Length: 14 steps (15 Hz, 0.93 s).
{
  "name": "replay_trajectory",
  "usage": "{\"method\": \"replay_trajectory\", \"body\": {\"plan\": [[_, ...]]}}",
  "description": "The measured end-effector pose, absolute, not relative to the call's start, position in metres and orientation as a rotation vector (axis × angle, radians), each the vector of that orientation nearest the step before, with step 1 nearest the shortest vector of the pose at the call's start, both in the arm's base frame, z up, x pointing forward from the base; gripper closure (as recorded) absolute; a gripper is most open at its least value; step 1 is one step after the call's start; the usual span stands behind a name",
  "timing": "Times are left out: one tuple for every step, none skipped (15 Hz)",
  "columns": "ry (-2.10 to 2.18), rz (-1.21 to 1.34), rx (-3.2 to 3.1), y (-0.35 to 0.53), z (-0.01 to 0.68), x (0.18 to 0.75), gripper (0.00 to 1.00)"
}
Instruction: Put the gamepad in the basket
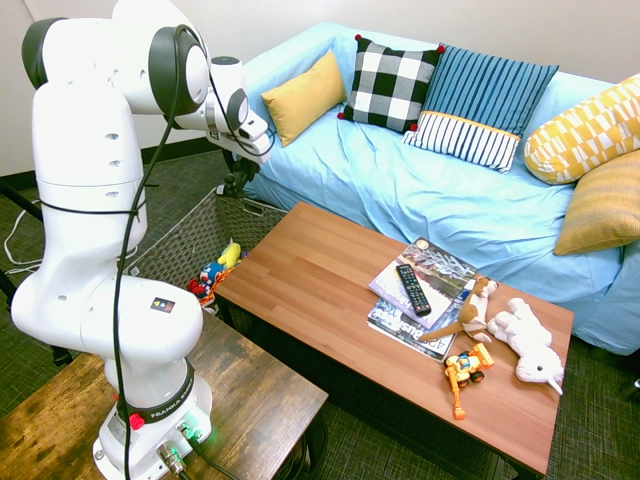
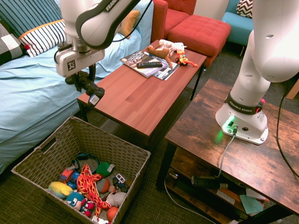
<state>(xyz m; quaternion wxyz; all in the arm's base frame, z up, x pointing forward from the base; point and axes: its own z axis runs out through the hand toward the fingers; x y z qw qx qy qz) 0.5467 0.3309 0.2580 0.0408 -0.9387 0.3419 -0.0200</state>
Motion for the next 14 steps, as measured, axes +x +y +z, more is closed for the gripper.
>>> {"method": "replay_trajectory", "body": {"plan": [[1.015,-0.049,-2.902,0.353,0.237,0.544,1.00],[0.986,-0.035,-2.928,0.373,0.215,0.540,1.00],[0.958,-0.017,-2.957,0.391,0.191,0.534,1.00],[0.935,0.003,-2.982,0.406,0.167,0.527,1.00],[0.914,0.022,-3.005,0.419,0.147,0.519,1.00],[0.900,0.039,-3.026,0.428,0.131,0.513,1.00],[0.890,0.050,-3.046,0.433,0.117,0.508,1.00],[0.879,0.060,-3.066,0.437,0.105,0.503,1.00],[0.869,0.069,-3.083,0.441,0.094,0.497,1.00],[0.862,0.079,-3.094,0.445,0.085,0.493,1.00],[0.864,0.093,-3.100,0.447,0.080,0.491,0.00],[0.874,0.106,-3.106,0.447,0.080,0.492,0.00],[0.882,0.113,-3.110,0.446,0.081,0.495,0.00],[0.889,0.113,-3.108,0.445,0.082,0.498,0.00]]}}
